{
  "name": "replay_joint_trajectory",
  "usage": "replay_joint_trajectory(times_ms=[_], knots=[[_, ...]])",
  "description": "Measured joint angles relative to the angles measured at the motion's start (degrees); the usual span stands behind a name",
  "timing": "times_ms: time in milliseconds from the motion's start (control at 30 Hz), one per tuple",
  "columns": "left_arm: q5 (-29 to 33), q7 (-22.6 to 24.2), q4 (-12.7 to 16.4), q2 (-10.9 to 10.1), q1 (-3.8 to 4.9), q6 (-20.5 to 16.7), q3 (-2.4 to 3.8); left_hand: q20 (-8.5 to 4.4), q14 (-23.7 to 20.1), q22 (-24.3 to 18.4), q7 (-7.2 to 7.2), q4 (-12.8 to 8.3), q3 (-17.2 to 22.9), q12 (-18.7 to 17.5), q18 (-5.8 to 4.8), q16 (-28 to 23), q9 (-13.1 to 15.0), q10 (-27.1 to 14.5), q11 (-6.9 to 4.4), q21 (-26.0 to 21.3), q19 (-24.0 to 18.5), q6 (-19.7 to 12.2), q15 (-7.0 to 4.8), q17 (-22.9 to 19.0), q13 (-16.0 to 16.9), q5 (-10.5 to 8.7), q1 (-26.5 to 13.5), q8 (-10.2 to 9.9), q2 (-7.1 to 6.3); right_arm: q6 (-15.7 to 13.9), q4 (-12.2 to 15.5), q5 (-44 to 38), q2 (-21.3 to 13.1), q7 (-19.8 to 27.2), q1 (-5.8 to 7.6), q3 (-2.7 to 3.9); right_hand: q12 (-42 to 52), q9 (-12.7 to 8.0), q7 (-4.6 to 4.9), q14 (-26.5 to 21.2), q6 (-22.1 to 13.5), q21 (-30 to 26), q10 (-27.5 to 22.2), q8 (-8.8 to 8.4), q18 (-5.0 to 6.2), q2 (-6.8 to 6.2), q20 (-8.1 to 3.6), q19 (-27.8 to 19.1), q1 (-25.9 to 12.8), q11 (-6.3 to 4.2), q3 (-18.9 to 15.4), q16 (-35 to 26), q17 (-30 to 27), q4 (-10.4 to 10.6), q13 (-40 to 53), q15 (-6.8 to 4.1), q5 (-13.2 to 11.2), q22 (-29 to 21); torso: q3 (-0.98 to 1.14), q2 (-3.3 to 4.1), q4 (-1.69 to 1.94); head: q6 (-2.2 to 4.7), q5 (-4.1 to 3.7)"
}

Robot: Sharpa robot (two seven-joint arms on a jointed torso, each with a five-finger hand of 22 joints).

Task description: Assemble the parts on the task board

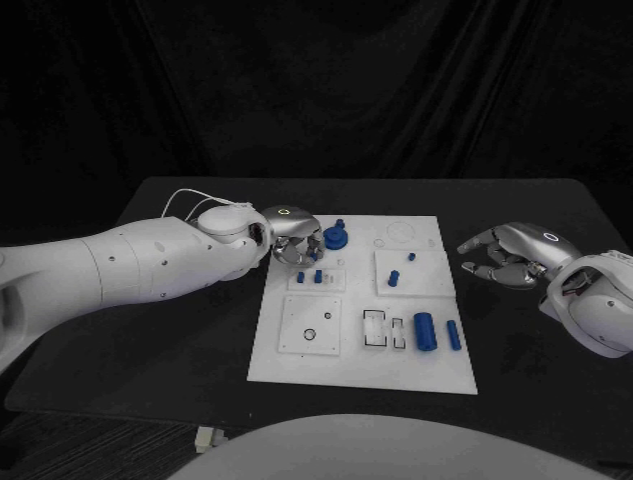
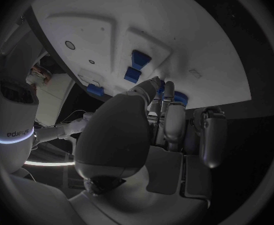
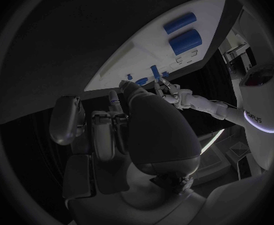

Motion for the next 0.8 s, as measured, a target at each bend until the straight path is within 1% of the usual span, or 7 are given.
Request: replay_joint_trajectory(times_ms=[167,233,333,467,533,567,800], knots=[[0.02,-0.1,0.01,-0.04,0.0,0.23,0.02,0.0,-0.52,0.0,-0.32,0.26,-0.26,-1.09,0.0,-0.21,-0.58,-1.36,-0.11,-0.39,0.0,-1.82,-0.12,-0.35,-0.53,-0.94,-0.12,-0.35,-0.11,0.01,-0.03,0.0,0.05,0.0,0.0,0.0,0.0,0.0,0.0,0.0,0.0,0.0,0.0,0.0,0.0,0.0,0.0,0.0,0.0,0.0,0.0,0.0,0.0,0.0,0.03,0.0,0.0,0.0,-0.03,0.01,0.0,0.0,0.02],[-0.01,-0.29,-0.07,-0.15,-0.05,0.48,-0.05,0.0,-0.84,0.0,-1.72,0.83,-0.61,-2.75,0.0,-0.57,-1.86,-3.46,-0.05,-0.9,0.0,-6.57,0.0,-0.76,-1.44,-2.69,-0.83,-0.48,-0.83,0.02,-0.03,0.0,0.05,0.0,0.0,0.0,0.0,0.0,0.0,0.0,0.0,0.0,0.0,0.0,0.0,0.0,0.0,0.0,0.0,0.0,0.0,0.0,0.0,0.0,0.05,0.0,0.0,-0.01,-0.04,0.01,0.0,0.0,0.02],[-0.06,-0.61,-0.18,-0.32,-0.21,0.71,-0.16,0.15,-1.46,-0.01,-3.79,2.12,-0.82,-4.64,0.0,-0.84,-3.95,-5.8,0.98,-1.46,-0.15,-13.06,0.62,-1.32,-2.54,-4.23,-1.68,-0.59,-1.67,0.02,-0.03,0.0,0.05,0.0,0.0,0.0,0.0,0.0,0.0,0.0,0.0,0.0,0.0,0.0,0.0,0.0,0.0,0.0,0.0,0.0,0.0,0.0,0.0,0.0,0.05,0.0,0.0,-0.01,-0.04,0.02,0.0,0.0,0.02],[-0.09,-0.89,-0.22,-0.6,-0.25,0.62,-0.16,0.51,-1.69,-0.01,-5.28,3.11,-1.81,-5.29,0.0,-0.84,-5.94,-7.91,1.56,-1.77,-0.52,-17.66,0.85,-1.66,-3.01,-5.05,-1.94,-0.59,-1.93,0.03,-0.03,0.01,-0.03,0.0,-0.01,0.0,0.0,0.0,0.0,0.0,0.0,0.0,0.0,0.0,0.0,0.0,0.0,0.0,0.0,0.0,0.0,0.0,0.0,0.0,0.04,0.0,0.0,-0.01,-0.04,0.02,0.01,0.0,0.02],[-0.1,-0.94,-0.21,-0.94,-0.25,0.26,-0.16,0.52,-1.74,-0.01,-5.72,3.51,-2.21,-5.5,0.0,-0.84,-6.55,-8.45,1.65,-1.77,-0.52,-18.91,0.9,-1.71,-3.01,-5.28,-1.93,-0.59,-2.28,0.03,0.04,0.01,-0.13,0.0,-0.01,0.0,0.0,0.01,0.0,0.0,0.0,0.0,0.0,0.0,0.11,0.0,0.0,0.0,0.0,0.0,0.0,0.0,0.0,0.0,0.04,0.0,0.0,-0.01,-0.03,0.02,0.01,0.0,-0.02],[-0.1,-0.94,-0.17,-1.19,-0.25,0.01,-0.15,0.51,-1.74,-0.01,-5.9,3.57,-2.27,-5.5,0.0,-0.84,-6.74,-8.61,1.66,-1.77,-0.52,-19.23,0.9,-1.76,-3.01,-5.28,-1.85,-0.59,-2.35,0.03,0.11,0.01,-0.22,0.0,-0.01,0.0,0.0,0.01,0.0,0.0,0.0,0.0,0.0,0.0,0.97,0.0,0.0,0.0,0.0,0.0,0.0,0.0,0.0,0.0,0.04,0.0,0.0,-0.01,-0.03,0.02,0.01,0.0,-0.07],[-0.12,-0.57,0.67,-3.99,-0.25,-4.47,-0.15,0.91,-2.56,-0.01,-6.49,5.07,-5.41,-4.78,0.0,-1.35,-8.11,-12.06,1.94,-2.89,-1.35,-20.26,1.32,-2.79,-1.71,-6.9,-1.57,-0.59,-2.63,-0.15,1.36,0.01,-1.92,0.0,-0.01,0.01,0.0,0.01,0.0,0.0,0.0,-0.22,0.0,0.0,0.94,0.0,0.0,0.0,0.0,0.0,0.0,0.0,0.0,0.0,0.04,0.0,0.0,-0.02,-0.03,0.02,-0.07,0.0,-0.29]])
